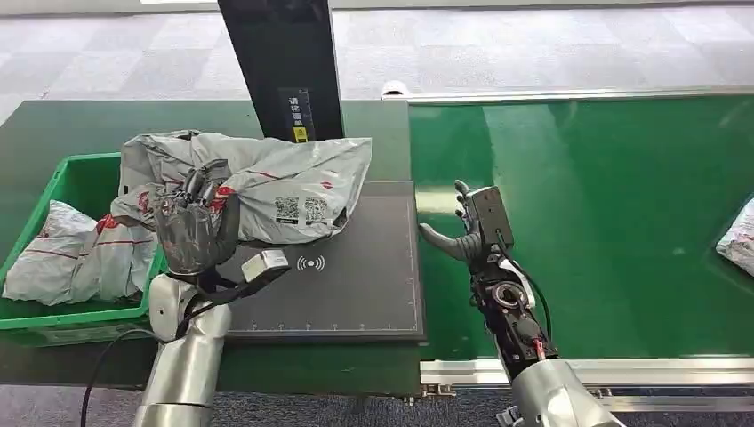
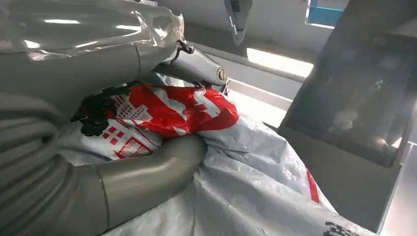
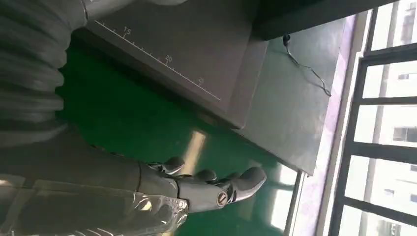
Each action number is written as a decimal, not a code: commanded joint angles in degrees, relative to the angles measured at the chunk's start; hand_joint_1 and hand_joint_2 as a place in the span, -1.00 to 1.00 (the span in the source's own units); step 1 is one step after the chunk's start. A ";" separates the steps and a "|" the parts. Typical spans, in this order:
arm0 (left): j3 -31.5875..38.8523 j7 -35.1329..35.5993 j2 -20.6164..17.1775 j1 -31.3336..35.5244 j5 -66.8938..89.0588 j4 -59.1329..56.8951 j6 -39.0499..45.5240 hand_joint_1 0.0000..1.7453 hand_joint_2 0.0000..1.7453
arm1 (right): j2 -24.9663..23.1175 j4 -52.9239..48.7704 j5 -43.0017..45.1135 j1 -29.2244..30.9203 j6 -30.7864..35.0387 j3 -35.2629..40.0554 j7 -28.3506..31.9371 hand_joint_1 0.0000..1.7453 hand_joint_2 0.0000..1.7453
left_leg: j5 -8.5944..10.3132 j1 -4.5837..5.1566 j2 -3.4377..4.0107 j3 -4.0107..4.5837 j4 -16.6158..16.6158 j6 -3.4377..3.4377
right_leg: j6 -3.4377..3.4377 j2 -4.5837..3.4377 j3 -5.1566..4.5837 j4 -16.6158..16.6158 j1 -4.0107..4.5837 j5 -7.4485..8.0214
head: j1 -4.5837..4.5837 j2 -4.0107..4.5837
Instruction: Moved the parcel from conveyor to table for the left to box.
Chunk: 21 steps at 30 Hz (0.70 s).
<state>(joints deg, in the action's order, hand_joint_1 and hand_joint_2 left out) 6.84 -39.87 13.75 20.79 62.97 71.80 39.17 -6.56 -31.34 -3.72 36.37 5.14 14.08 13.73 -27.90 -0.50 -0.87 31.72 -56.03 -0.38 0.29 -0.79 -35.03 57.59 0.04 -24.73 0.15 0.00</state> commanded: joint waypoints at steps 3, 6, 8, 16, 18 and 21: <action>16.78 -0.13 1.34 4.86 10.41 8.67 0.83 1.00 1.00 | -0.21 3.75 -0.34 3.58 -0.96 1.61 -0.08 -1.00 1.00 | -0.06 0.00 0.32 -0.05 -0.02 -0.01 | -0.05 -0.15 -0.01 0.00 0.01 0.02 | 0.00 0.00; 23.97 3.72 -2.67 9.36 15.74 4.95 0.83 1.00 1.00 | -0.16 2.52 -0.44 2.77 -1.53 1.52 -0.11 -1.00 1.00 | -0.01 -0.03 0.27 0.04 -0.04 -0.04 | 0.00 -0.15 -0.11 0.06 0.03 0.04 | -0.04 0.00; 25.35 11.49 -6.58 10.70 19.27 -0.39 0.83 1.00 1.00 | -0.08 1.97 -0.64 2.28 -1.93 1.68 -0.11 -1.00 1.00 | 0.03 0.02 0.25 -0.09 0.09 -0.05 | 0.01 -0.15 -0.01 0.00 -0.02 0.04 | 0.00 0.00; 18.28 54.96 -28.21 22.34 26.47 -48.86 -13.97 1.00 1.00 | -2.24 3.69 -1.93 5.03 -4.88 3.66 -0.87 -1.00 1.00 | 0.17 0.01 0.21 -0.21 0.15 -0.17 | 0.03 -0.04 0.03 0.05 0.02 0.04 | -0.02 0.00; 18.61 56.08 -28.22 22.12 26.45 -49.37 -15.31 1.00 1.00 | -2.60 3.70 -2.12 5.04 -5.09 3.93 -0.88 -1.00 1.00 | 0.13 -0.06 0.44 -0.15 0.10 -0.18 | 0.09 -0.27 -0.07 0.09 0.09 0.12 | 0.02 0.00; 18.54 56.48 -28.33 21.92 26.54 -49.19 -17.38 1.00 1.00 | -2.73 2.62 -2.51 4.40 -5.33 4.28 -0.97 -1.00 1.00 | 0.14 -0.04 0.42 -0.15 0.10 -0.16 | 0.09 -0.26 -0.04 0.09 0.09 0.07 | -0.02 0.00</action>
<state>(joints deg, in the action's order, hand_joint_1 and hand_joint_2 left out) 26.42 15.43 -8.92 38.72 86.92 40.49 25.46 -7.83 -31.08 -5.51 38.20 0.55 15.63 13.25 -27.75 -0.61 -0.55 31.68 -56.00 -0.59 0.47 -1.15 -35.16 57.72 0.18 -24.62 0.13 0.00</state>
